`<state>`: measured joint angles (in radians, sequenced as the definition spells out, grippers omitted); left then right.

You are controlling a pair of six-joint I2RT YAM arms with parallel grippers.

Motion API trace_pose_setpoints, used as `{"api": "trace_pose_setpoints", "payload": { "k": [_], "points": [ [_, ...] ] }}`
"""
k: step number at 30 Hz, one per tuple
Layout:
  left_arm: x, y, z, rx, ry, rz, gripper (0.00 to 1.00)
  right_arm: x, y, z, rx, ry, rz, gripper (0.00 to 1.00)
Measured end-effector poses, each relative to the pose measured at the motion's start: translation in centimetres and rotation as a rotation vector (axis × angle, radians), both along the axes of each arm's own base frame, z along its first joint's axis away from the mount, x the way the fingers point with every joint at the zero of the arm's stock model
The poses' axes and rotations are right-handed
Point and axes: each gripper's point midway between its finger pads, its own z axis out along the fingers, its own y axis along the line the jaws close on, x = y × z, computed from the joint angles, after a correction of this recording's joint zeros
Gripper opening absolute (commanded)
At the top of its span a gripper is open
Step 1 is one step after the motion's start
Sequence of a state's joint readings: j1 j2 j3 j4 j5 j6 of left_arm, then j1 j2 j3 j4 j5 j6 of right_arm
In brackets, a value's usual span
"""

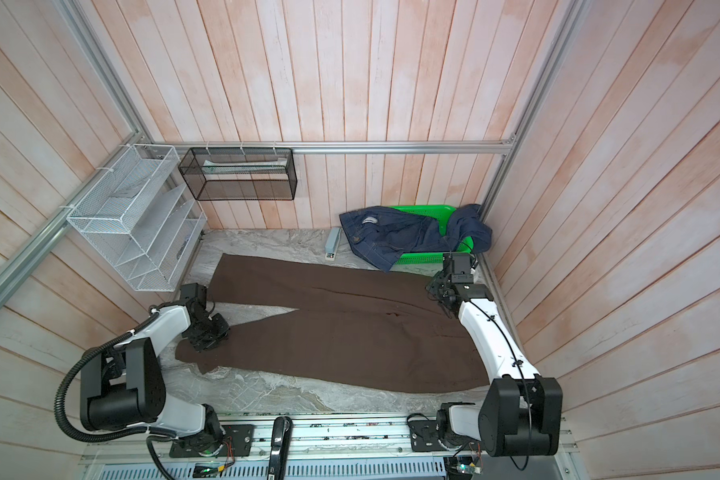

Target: Fold and stack the trousers

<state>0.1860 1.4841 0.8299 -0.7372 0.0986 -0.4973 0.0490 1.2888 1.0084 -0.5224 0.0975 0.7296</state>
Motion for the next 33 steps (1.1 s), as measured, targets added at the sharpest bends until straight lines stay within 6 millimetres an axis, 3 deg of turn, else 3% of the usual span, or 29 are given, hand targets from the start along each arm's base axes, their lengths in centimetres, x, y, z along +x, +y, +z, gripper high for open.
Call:
{"api": "trace_pose_setpoints", "payload": {
  "k": [2,6,7,9,10,12,15,23,27,30,32,33],
  "points": [
    [0.2,-1.0,0.7,0.002,-0.023,-0.038,0.01,-0.1,-0.1,0.4,-0.001,-0.010,-0.002,0.59],
    [0.4,-3.1,2.4,0.011,-0.074,-0.114,0.01,-0.2,-0.1,0.6,-0.001,-0.019,-0.003,0.59],
    [0.4,-3.2,2.9,0.017,-0.085,-0.122,0.11,-0.4,-0.1,0.5,0.000,-0.018,-0.003,0.59],
    [0.5,-3.0,3.4,0.038,-0.093,-0.126,0.49,-0.6,-0.1,0.3,-0.001,-0.012,-0.003,0.59],
    [0.6,-2.8,3.5,0.048,-0.091,-0.126,0.60,-0.7,-0.1,0.1,0.000,-0.008,-0.003,0.59],
    [0.8,-2.5,3.4,0.066,-0.081,-0.131,0.70,-0.9,-0.1,-0.3,0.000,0.000,-0.004,0.59],
    [1.4,-2.3,2.7,0.075,-0.053,-0.150,0.76,-1.1,-0.1,-0.7,0.000,0.011,-0.003,0.59],
    [3.9,-1.9,0.8,0.088,0.011,-0.204,0.79,-1.2,-0.1,-0.6,-0.001,0.007,-0.004,0.59],
    [3.8,-2.0,-0.5,0.082,0.055,-0.233,0.77,-1.2,-0.1,-0.6,-0.001,0.005,-0.003,0.59],
    [3.4,-2.0,-1.1,0.078,0.082,-0.251,0.69,-1.3,-0.1,-0.9,-0.001,0.009,-0.003,0.59],
    [3.2,-2.1,-1.2,0.077,0.088,-0.255,0.55,-1.3,-0.1,-1.0,-0.001,0.013,-0.003,0.59],
    [3.0,-2.2,-1.3,0.075,0.093,-0.257,0.43,-1.4,-0.1,-1.1,-0.001,0.014,-0.003,0.59]
  ]
}}
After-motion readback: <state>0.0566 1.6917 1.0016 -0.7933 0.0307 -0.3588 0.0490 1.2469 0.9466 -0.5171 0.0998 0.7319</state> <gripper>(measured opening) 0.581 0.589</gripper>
